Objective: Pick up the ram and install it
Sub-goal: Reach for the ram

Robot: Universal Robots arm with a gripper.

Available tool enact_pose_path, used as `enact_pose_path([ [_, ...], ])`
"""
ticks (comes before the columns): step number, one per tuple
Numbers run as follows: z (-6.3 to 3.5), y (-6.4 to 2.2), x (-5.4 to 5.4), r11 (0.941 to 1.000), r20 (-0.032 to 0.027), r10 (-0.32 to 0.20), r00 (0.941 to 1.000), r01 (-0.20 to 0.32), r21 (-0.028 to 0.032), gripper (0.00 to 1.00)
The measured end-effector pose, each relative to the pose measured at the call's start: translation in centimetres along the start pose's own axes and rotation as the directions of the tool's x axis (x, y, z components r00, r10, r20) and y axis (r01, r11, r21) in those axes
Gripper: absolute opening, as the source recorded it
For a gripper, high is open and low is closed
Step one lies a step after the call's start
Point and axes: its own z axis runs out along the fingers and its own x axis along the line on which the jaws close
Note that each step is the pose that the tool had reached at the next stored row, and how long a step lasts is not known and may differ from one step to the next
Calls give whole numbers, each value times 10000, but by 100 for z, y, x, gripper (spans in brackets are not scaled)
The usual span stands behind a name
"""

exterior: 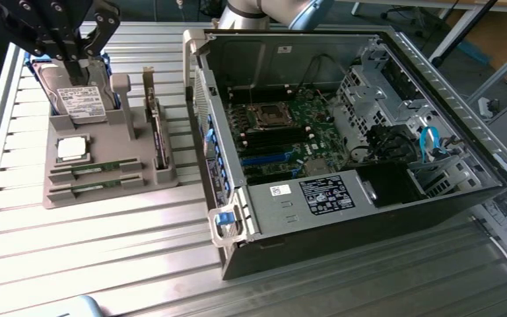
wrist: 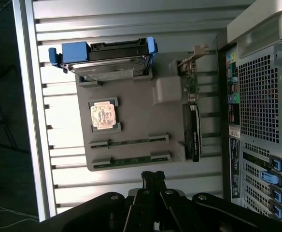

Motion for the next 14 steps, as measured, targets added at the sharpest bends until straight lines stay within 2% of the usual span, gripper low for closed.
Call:
enact_pose_path([
  [14, 0, -16, 25, 10000, 0, 0, 10000, 0, 2, 10],
])
